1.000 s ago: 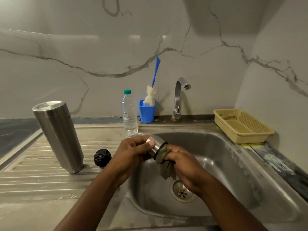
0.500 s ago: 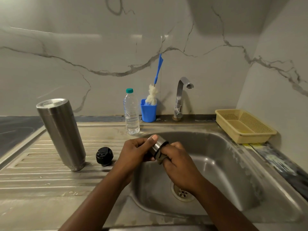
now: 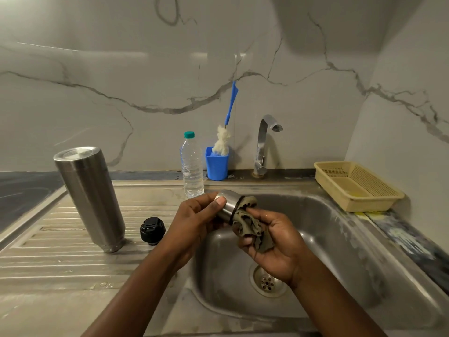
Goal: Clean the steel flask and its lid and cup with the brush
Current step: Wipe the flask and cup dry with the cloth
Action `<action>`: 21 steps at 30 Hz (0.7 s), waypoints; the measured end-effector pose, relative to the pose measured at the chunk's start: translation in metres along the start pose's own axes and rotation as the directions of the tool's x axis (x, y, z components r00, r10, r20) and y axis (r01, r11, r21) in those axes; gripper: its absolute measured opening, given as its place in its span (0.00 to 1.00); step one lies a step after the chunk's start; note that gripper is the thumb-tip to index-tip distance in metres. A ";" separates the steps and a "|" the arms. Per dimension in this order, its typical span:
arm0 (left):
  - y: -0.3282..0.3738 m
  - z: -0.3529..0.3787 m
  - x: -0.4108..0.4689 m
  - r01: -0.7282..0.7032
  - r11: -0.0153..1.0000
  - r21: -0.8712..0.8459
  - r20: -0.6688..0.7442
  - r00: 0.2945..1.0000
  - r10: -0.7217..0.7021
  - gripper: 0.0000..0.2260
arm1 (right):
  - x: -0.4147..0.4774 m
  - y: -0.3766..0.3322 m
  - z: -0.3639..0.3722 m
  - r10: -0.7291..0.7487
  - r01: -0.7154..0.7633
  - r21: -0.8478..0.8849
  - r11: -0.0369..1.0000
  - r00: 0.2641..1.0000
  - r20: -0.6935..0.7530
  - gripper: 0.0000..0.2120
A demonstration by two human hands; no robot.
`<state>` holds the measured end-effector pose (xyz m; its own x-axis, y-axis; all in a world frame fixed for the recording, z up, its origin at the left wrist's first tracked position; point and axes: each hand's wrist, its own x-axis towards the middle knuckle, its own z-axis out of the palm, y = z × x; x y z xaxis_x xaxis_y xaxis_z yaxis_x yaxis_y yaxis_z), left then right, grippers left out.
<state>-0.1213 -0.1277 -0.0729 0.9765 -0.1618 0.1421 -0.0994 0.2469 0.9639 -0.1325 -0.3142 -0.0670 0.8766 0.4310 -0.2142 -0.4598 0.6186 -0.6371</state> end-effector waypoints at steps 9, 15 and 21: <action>-0.002 0.001 -0.002 0.023 0.993 0.113 -0.099 0.995 -0.012 0.15 | -0.001 0.013 -0.006 -0.373 0.350 -0.907 0.234 0.894 0.248 0.14; -0.007 0.003 0.003 0.063 0.986 0.156 -0.302 0.953 -0.013 0.22 | 0.010 0.022 -0.009 -0.422 0.189 -0.676 -0.712 0.655 0.627 0.16; -0.003 0.004 0.001 0.040 0.991 0.126 -0.352 0.936 0.007 0.21 | 0.014 0.030 -0.003 -0.446 0.118 -0.657 -0.744 0.645 0.621 0.21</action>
<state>-0.1206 -0.1326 -0.0747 0.9805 0.1867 0.0605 -0.0835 0.1180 0.9895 -0.1331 -0.2916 -0.0909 0.6820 0.4099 0.6056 0.5393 -0.8413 -0.0378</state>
